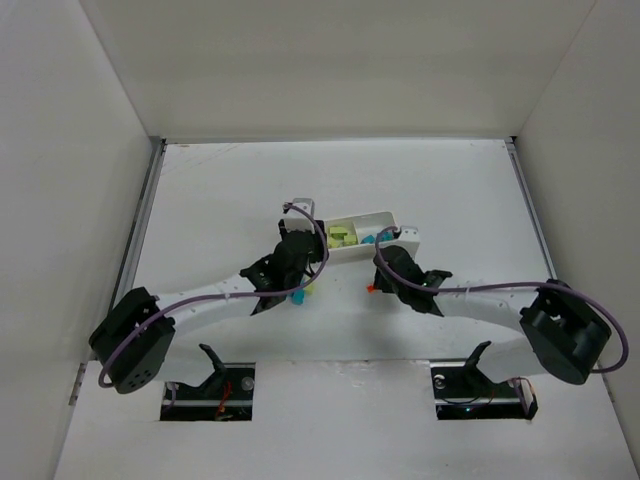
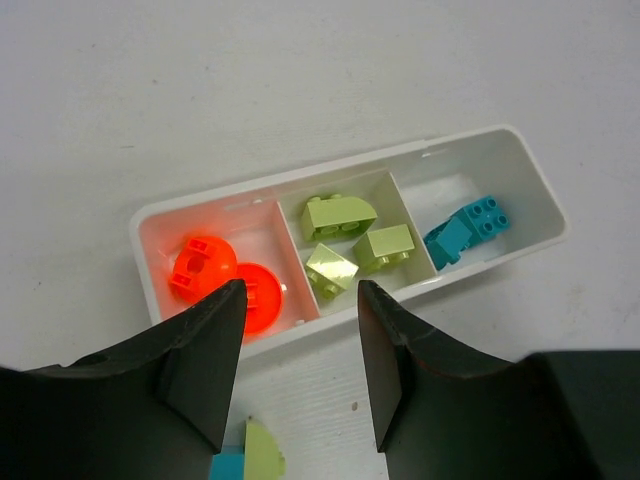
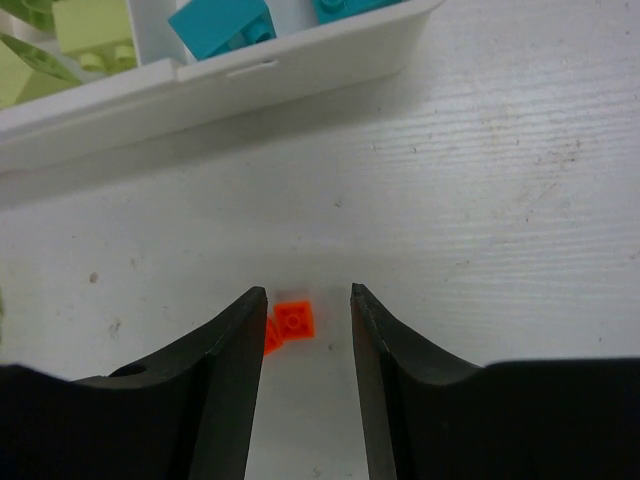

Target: Sort the legos into containers by color

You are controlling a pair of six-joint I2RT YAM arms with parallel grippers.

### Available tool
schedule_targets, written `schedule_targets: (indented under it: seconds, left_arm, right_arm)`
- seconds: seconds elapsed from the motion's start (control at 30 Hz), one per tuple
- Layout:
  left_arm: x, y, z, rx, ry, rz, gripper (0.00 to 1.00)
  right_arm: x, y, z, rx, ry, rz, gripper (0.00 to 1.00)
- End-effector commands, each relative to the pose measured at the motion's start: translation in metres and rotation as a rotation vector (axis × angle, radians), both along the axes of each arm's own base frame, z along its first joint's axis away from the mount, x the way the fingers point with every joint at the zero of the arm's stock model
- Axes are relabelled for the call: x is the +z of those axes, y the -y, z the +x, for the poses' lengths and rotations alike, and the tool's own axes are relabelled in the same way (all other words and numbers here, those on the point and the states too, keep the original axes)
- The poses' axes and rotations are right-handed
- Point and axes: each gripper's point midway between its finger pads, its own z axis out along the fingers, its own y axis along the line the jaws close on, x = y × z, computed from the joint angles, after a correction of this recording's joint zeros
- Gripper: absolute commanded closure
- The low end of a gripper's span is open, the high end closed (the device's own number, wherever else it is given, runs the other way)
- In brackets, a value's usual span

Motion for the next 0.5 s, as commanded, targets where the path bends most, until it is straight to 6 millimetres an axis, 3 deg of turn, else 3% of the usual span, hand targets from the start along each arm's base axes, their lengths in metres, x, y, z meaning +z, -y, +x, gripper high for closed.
schedule_targets:
  seconds: [0.0,0.47]
  left_arm:
    - [0.013,0.0,-0.004,-0.007,0.048,-0.064,0.54]
    - [0.003,-0.001,-0.016,-0.054,0.052,-0.101,0.54]
  right_arm:
    - [0.008,-0.004,0.005,-0.027,0.004,-0.024,0.55]
    - [-0.018,-0.016,-0.003,-0.034,-0.091,-0.067,0.59]
